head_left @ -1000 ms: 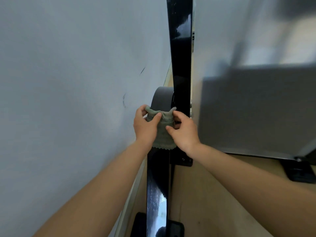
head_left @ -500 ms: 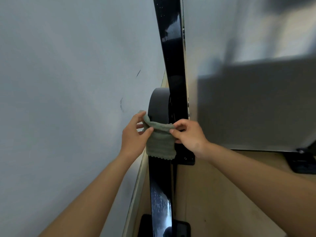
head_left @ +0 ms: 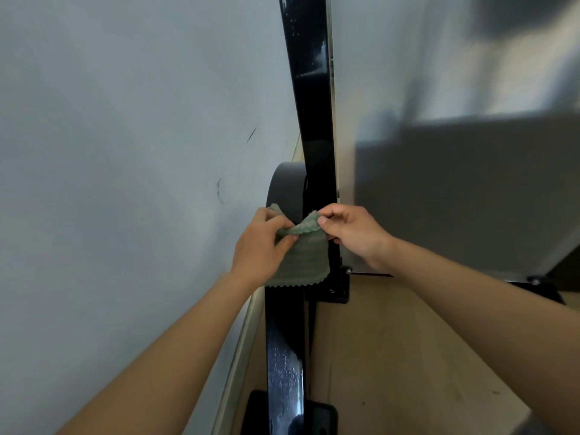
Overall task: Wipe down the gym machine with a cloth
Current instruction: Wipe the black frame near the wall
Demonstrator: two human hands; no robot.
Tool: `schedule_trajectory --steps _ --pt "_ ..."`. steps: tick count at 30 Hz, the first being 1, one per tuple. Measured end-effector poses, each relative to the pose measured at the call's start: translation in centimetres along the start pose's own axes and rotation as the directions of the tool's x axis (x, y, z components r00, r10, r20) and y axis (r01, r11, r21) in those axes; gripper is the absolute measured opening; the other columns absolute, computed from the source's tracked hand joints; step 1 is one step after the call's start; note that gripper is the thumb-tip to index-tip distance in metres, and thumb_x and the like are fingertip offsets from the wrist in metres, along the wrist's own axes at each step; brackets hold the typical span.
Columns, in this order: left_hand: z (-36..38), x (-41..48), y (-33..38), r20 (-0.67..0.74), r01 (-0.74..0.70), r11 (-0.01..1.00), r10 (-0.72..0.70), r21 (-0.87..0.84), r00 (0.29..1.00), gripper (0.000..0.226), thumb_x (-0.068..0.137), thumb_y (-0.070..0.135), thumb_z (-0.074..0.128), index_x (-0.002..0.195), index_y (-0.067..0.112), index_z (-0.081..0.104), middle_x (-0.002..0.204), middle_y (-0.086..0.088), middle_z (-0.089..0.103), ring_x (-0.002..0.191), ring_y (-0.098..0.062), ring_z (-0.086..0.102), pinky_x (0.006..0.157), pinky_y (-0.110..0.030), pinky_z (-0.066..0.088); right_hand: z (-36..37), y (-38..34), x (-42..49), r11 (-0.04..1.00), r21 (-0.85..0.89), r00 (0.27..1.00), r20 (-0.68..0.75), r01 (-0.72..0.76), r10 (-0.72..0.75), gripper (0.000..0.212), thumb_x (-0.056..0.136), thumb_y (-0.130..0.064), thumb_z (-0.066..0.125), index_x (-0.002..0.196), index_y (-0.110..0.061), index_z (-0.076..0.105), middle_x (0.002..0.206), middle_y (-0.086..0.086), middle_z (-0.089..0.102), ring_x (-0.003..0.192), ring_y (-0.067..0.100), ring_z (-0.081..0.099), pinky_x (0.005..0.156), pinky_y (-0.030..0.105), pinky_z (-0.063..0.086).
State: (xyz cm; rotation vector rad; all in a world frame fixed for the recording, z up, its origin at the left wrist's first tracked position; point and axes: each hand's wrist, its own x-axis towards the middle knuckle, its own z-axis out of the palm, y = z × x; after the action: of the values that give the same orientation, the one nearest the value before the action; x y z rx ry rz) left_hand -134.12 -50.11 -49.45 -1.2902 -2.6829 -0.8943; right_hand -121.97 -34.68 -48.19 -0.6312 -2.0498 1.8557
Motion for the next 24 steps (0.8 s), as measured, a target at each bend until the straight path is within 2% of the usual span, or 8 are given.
schedule_trajectory --steps 3,6,8,11,14,18,21,24 --pt "-0.8 0.6 0.9 0.071 0.177 0.943 -0.163 -0.283 0.984 0.011 0.092 0.032 0.071 0.087 0.023 0.069 0.088 0.005 0.067 0.085 -0.018 0.066 0.079 -0.035 0.055 -0.2 0.4 0.3 0.999 -0.053 0.989 -0.144 0.008 -0.015 0.014 0.097 -0.013 0.065 0.109 -0.014 0.071 0.096 0.006 0.072 0.089 0.014 0.07 0.082 0.021 0.056" --pt "-2.6 0.9 2.6 0.184 0.326 0.697 -0.273 -0.638 0.944 0.014 0.095 0.025 0.07 0.087 0.014 0.07 0.09 -0.008 0.075 0.09 -0.023 0.072 0.084 -0.038 0.062 -0.2 -0.4 -0.2 1.0 -0.005 0.974 -0.228 0.003 -0.005 0.029 0.093 -0.011 0.066 0.12 -0.02 0.068 0.114 0.001 0.068 0.104 0.014 0.065 0.093 0.028 0.054" --pt "-3.7 1.0 3.6 0.221 0.353 0.576 -0.289 -0.737 0.932 0.015 0.097 0.022 0.067 0.087 0.011 0.068 0.094 -0.011 0.076 0.093 -0.023 0.074 0.088 -0.036 0.061 0.1 -1.3 -0.9 0.998 0.027 0.985 -0.167 0.051 -0.046 0.038 0.089 -0.007 0.068 0.124 -0.023 0.066 0.122 -0.002 0.065 0.108 0.013 0.064 0.094 0.027 0.053" --pt "-4.8 1.0 4.5 0.277 0.357 0.484 -0.232 -0.799 0.933 0.018 0.1 0.024 0.062 0.091 0.009 0.068 0.097 -0.011 0.076 0.094 -0.02 0.073 0.09 -0.036 0.06 1.1 -1.8 -2.2 0.986 0.019 0.982 0.088 0.167 -0.168 0.053 0.087 -0.009 0.075 0.133 -0.03 0.06 0.123 -0.01 0.066 0.111 0.006 0.064 0.094 0.02 0.052" --pt "-4.9 0.8 4.6 0.264 0.346 0.522 -0.226 -0.779 0.937 0.024 0.099 0.029 0.062 0.094 0.006 0.07 0.1 -0.014 0.076 0.092 -0.021 0.074 0.084 -0.031 0.061 1.7 -1.5 -2.5 0.979 0.029 0.968 0.146 0.204 -0.206 0.05 0.093 -0.006 0.069 0.135 -0.029 0.058 0.111 -0.003 0.073 0.103 0.01 0.069 0.092 0.026 0.057" --pt "-3.8 0.5 3.3 0.175 0.405 0.622 -0.398 -0.67 0.901 0.026 0.095 0.032 0.069 0.084 0.009 0.07 0.084 -0.007 0.075 0.069 -0.015 0.071 0.064 -0.024 0.058 0.8 -1.5 -2.1 0.996 0.045 0.984 0.156 0.075 -0.082 0.04 0.097 -0.001 0.061 0.133 -0.017 0.063 0.103 0.008 0.077 0.096 0.02 0.074 0.086 0.032 0.061" --pt "-2.6 -0.1 2.2 0.19 0.45 0.726 -0.416 -0.52 0.889 0.027 0.092 0.035 0.072 0.082 0.01 0.07 0.081 -0.003 0.072 0.062 -0.012 0.067 0.057 -0.021 0.053 0.1 -1.1 -1.8 0.993 0.069 0.984 0.156 -0.095 0.083 0.028 0.096 0.0 0.063 0.12 -0.012 0.07 0.105 0.011 0.076 0.097 0.025 0.074 0.083 0.033 0.062" --pt "-1.5 -0.9 1.8 0.23 0.455 0.777 -0.393 -0.434 0.89 0.025 0.092 0.033 0.072 0.082 0.01 0.07 0.076 -0.002 0.07 0.058 -0.011 0.063 0.056 -0.022 0.05 -0.2 -0.6 -1.3 0.909 0.228 0.937 0.08 -0.348 0.339 0.021 0.098 -0.001 0.06 0.117 -0.004 0.068 0.112 0.017 0.071 0.095 0.029 0.072 0.063 0.034 0.062"
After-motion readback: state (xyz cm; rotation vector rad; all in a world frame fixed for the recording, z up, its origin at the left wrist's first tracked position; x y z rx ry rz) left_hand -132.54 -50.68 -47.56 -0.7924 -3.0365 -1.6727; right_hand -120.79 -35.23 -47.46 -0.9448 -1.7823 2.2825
